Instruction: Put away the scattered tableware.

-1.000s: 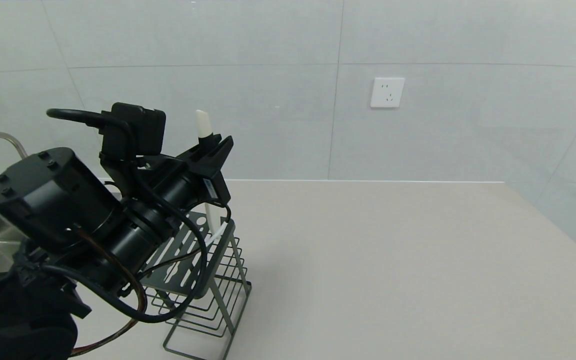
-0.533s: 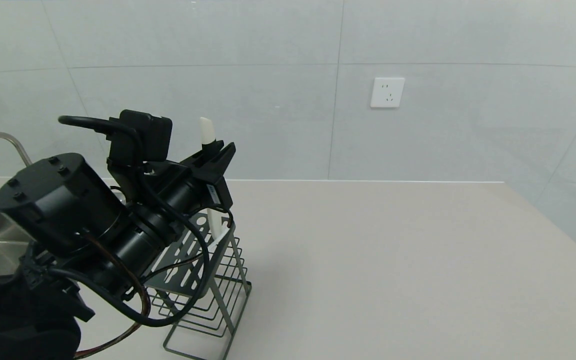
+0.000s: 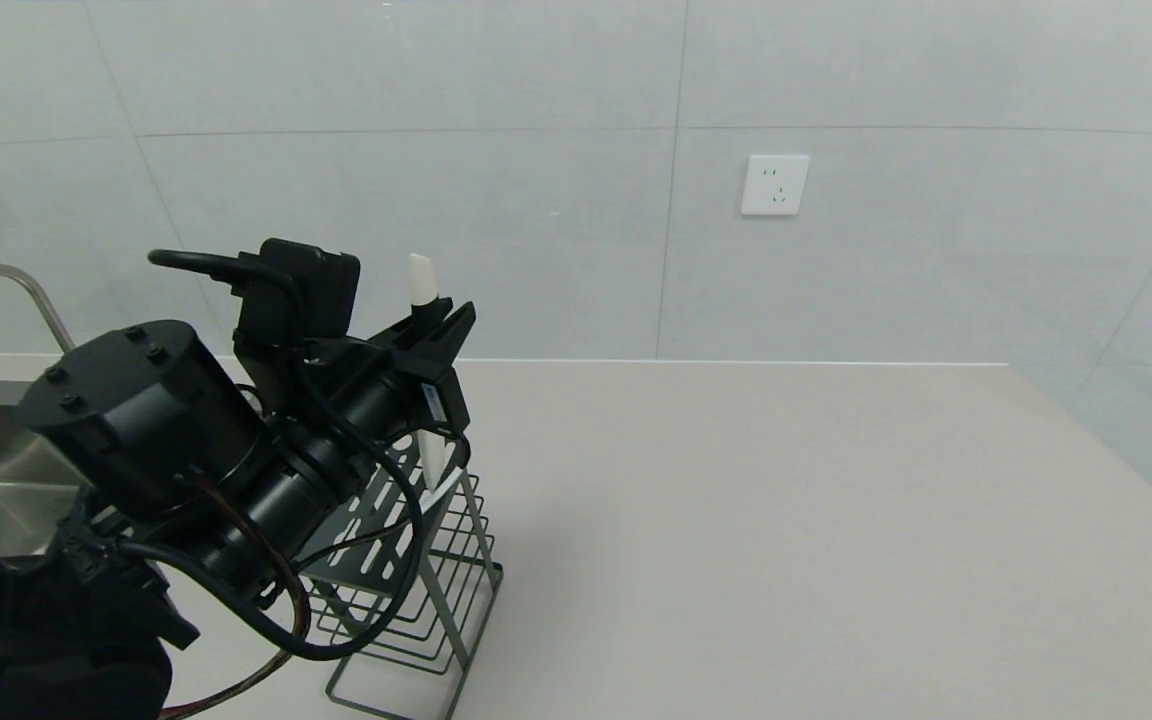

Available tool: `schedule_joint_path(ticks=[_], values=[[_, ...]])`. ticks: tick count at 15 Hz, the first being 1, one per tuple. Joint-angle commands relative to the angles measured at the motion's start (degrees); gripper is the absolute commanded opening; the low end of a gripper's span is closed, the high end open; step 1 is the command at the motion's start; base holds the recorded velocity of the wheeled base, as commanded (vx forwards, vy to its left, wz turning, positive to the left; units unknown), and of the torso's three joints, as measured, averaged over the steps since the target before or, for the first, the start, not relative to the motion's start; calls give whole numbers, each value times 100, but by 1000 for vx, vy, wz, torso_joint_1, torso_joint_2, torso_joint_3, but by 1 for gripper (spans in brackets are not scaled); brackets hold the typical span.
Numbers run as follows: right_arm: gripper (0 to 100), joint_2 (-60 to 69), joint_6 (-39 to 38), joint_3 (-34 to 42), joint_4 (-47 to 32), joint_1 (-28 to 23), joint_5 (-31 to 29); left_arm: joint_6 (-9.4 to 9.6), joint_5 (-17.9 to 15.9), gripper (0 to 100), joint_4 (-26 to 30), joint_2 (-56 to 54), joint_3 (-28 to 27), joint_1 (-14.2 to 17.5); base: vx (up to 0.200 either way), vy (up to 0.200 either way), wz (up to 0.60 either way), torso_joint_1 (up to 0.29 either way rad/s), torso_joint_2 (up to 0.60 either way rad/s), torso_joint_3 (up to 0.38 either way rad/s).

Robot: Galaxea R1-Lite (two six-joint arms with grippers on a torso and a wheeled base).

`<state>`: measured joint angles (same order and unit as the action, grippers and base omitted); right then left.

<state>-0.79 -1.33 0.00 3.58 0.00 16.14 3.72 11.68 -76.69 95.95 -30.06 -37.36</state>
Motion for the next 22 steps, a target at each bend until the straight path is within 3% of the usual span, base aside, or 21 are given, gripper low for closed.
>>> schedule_joint_path(ticks=[1,10,11,18,20,22], values=[[0,-9,10,0,2,0,3,-11,1,0,-4,2,123,10,0,0,0,0,0,0],[0,-9,10,0,2,0,3,-3,-8,0,5,108,150,10,0,0,0,0,0,0],[0,-9,10,0,2,0,3,-3,-16,100,5,108,159,10,0,0,0,0,0,0],[0,-9,1,0,2,0,3,50,-43,100,-21,29,369,177,0,0,0,0,0,0],[0,-9,-8,0,2,0,-6,208,-245,100,-21,-200,528,194,0,0,0,0,0,0],[0,-9,-17,0,2,0,-14,446,-658,100,-4,-727,844,212,0,0,0,0,0,0]])
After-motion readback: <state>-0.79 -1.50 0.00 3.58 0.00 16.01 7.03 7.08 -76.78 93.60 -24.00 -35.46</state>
